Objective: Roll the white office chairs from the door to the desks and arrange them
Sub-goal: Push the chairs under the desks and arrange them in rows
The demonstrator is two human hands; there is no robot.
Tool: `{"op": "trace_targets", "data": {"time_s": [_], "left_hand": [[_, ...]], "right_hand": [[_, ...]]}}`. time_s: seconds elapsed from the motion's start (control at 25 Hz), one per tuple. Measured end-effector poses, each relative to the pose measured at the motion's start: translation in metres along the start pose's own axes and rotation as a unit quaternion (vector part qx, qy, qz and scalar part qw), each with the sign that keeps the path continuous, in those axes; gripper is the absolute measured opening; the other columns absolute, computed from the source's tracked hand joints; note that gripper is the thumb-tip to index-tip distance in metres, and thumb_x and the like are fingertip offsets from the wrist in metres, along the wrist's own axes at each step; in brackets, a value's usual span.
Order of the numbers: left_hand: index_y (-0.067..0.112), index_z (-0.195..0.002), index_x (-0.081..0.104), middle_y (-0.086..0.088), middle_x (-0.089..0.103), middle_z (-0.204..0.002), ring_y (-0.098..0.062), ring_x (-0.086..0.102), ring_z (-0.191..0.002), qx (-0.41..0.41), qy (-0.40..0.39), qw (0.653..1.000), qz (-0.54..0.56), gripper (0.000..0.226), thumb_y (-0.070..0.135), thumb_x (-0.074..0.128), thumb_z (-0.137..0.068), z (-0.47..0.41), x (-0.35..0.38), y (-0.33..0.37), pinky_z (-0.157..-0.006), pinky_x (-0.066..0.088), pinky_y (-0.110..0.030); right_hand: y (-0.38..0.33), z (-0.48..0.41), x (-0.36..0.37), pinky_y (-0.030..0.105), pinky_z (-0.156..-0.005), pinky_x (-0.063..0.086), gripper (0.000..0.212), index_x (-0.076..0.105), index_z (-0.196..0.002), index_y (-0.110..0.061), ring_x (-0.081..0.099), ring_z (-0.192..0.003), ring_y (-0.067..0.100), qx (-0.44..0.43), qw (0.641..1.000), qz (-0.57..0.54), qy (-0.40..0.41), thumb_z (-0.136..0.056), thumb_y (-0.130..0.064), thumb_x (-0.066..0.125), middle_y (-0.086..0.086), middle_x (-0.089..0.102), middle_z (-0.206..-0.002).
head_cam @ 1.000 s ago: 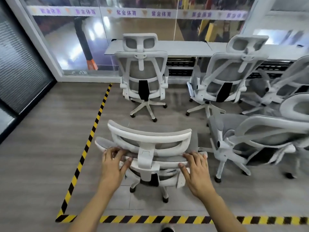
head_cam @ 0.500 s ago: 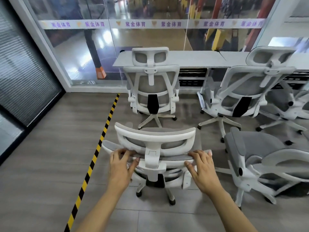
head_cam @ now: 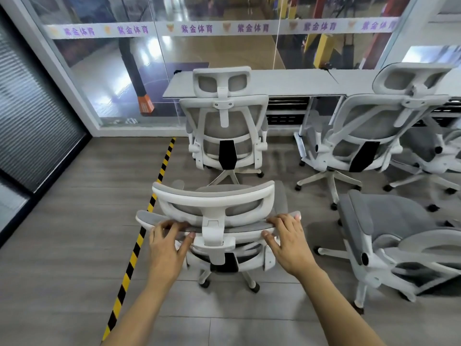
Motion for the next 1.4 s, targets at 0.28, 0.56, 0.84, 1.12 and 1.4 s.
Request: {"op": "trace_targets", "data": {"time_s": [0.28, 0.56, 0.84, 1.12, 1.4], "left_hand": [[0.026, -0.118, 0.064, -0.006, 0.048, -0.129, -0.029, 0.039, -0.126, 0.011, -0.016, 1.0, 0.014, 0.026, 0.034, 0.063, -0.094, -0.002, -0.012, -0.01, -0.104, 0.038, -0.043], [0.011, -0.109, 0.059, -0.011, 0.058, -0.111, -0.033, 0.051, -0.106, 0.029, 0.055, 0.998, -0.002, 0.019, 0.022, 0.06, -0.094, 0.036, -0.022, 0.037, -0.086, 0.046, -0.048], [0.019, -0.128, 0.056, -0.002, 0.054, -0.127, -0.023, 0.051, -0.113, 0.28, -0.066, 0.957, -0.037, 0.041, 0.042, 0.044, -0.096, 0.062, 0.091, 0.205, -0.097, 0.046, -0.039], [0.02, -0.12, 0.058, -0.009, 0.066, -0.117, -0.034, 0.057, -0.107, 0.094, -0.103, 0.956, -0.257, 0.03, 0.036, 0.052, -0.096, 0.019, 0.185, 0.235, -0.094, 0.041, -0.047], [0.015, -0.105, 0.065, -0.015, 0.068, -0.092, -0.04, 0.063, -0.087, 0.043, -0.036, 0.95, -0.308, 0.021, 0.032, 0.064, -0.093, 0.027, 0.196, 0.244, -0.084, 0.044, -0.054]], "right_hand": [[-0.019, 0.002, 0.004, 0.037, -0.124, 0.011, 0.053, 0.056, -0.132, -0.023, 0.042, -0.133, 0.017, 0.015, 0.999, 0.019, -0.026, -0.099, -0.06, 0.036, -0.008, 0.051, -0.129], [-0.011, 0.018, -0.022, 0.036, -0.12, 0.026, 0.041, 0.051, -0.139, -0.022, 0.043, -0.136, 0.019, 0.059, 0.998, 0.027, -0.016, -0.101, -0.037, 0.048, -0.004, 0.051, -0.145], [0.126, 0.064, -0.127, 0.047, -0.095, 0.046, 0.041, 0.059, -0.126, -0.011, 0.056, -0.11, 0.037, 0.156, 0.979, 0.119, 0.056, -0.086, -0.016, 0.064, 0.011, 0.062, -0.123], [0.335, 0.103, -0.263, 0.052, -0.119, 0.022, 0.046, 0.055, -0.131, -0.008, 0.048, -0.13, 0.04, 0.274, 0.913, 0.303, 0.021, -0.09, -0.027, 0.061, 0.019, 0.058, -0.133], [0.385, 0.097, -0.269, 0.047, -0.085, 0.038, 0.015, 0.06, -0.09, -0.008, 0.06, -0.08, 0.037, 0.176, 0.926, 0.322, 0.087, -0.079, -0.012, 0.07, 0.014, 0.062, -0.083]]}}
Point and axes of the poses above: each hand's wrist, its own z-axis away from the middle knuckle, its own x-axis out of the palm, y = z × x, the point moved 7 cm from there along -z, towards the middle knuckle
